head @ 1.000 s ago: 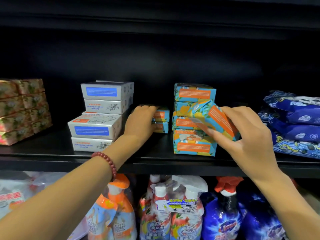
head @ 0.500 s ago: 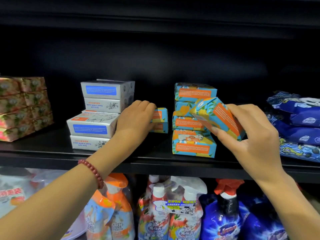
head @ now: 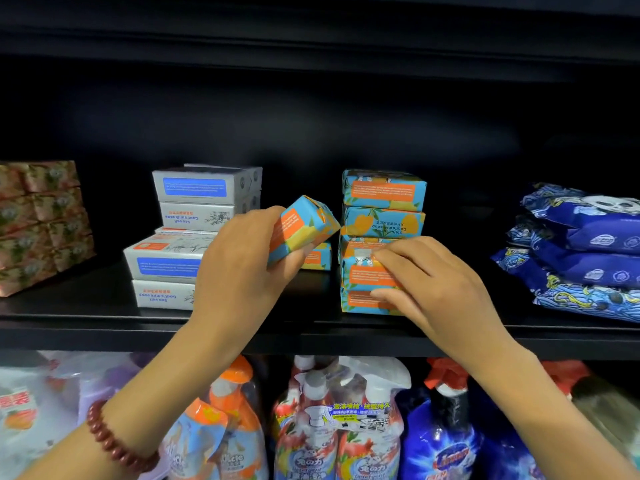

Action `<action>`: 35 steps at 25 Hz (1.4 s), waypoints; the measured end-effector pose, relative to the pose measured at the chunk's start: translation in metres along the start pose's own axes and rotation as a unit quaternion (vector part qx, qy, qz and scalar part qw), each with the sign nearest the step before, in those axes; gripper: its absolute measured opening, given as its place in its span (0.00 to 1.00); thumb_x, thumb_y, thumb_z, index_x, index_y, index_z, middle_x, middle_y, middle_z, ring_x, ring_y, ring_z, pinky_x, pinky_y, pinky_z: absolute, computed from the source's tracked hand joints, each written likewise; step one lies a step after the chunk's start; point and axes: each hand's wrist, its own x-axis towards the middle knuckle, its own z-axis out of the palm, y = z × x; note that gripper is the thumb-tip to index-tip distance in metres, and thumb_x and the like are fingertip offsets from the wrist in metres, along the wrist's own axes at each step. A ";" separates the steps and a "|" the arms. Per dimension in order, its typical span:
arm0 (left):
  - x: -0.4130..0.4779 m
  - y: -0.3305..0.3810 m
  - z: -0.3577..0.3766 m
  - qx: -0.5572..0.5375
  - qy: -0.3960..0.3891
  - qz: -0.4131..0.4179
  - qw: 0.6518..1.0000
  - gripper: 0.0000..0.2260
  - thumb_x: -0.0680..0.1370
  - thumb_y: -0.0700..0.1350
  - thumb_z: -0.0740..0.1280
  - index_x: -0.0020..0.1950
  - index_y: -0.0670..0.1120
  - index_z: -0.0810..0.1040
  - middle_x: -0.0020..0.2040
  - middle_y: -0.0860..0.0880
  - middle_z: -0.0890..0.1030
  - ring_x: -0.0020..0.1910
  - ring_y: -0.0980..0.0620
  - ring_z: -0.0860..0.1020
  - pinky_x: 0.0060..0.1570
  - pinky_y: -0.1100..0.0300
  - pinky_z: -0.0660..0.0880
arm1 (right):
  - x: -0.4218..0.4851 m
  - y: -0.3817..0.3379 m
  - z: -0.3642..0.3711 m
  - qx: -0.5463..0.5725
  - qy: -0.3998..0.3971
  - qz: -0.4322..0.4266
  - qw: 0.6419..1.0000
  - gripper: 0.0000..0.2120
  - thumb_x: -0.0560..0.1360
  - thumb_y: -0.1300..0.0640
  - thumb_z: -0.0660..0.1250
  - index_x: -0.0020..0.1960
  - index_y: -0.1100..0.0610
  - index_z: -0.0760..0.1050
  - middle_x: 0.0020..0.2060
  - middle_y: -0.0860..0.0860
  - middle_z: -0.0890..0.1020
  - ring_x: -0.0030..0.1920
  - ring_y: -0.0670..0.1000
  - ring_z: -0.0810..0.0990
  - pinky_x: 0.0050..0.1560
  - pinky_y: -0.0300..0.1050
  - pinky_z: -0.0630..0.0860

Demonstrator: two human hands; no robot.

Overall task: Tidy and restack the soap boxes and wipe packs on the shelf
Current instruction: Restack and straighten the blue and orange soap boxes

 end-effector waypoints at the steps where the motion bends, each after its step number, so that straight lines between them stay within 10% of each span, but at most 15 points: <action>1: 0.000 0.000 -0.001 0.001 0.002 0.001 1.000 0.20 0.70 0.48 0.75 0.57 0.42 0.77 0.47 0.44 0.81 0.45 0.46 0.77 0.38 0.59 0.69 | 0.000 0.000 -0.001 -0.001 0.002 0.002 1.000 0.17 0.73 0.51 0.66 0.53 0.63 0.79 0.48 0.56 0.81 0.49 0.56 0.80 0.47 0.48 0.79; 10: 0.007 0.015 -0.015 -0.015 0.021 0.075 0.997 0.19 0.72 0.50 0.72 0.57 0.39 0.76 0.47 0.43 0.80 0.46 0.49 0.75 0.43 0.64 0.65 | 0.003 -0.006 -0.002 0.031 -0.038 0.070 0.996 0.17 0.68 0.58 0.75 0.55 0.63 0.78 0.50 0.55 0.81 0.51 0.56 0.80 0.50 0.48 0.78; 21: 0.032 0.067 0.026 0.013 -0.027 0.272 0.962 0.19 0.69 0.46 0.75 0.54 0.36 0.80 0.49 0.41 0.82 0.47 0.41 0.81 0.39 0.50 0.79 | -0.059 -0.006 -0.015 0.152 -0.064 0.350 0.922 0.36 0.66 0.34 0.60 0.67 0.54 0.70 0.62 0.46 0.74 0.64 0.42 0.68 0.59 0.25 0.58; 35: 0.034 0.071 0.034 -0.082 -0.097 0.165 0.978 0.17 0.75 0.48 0.70 0.63 0.45 0.77 0.59 0.48 0.80 0.60 0.48 0.75 0.56 0.59 0.70 | -0.062 -0.007 -0.015 0.061 -0.190 0.296 0.934 0.32 0.68 0.31 0.58 0.65 0.49 0.73 0.61 0.41 0.75 0.63 0.40 0.67 0.55 0.32 0.64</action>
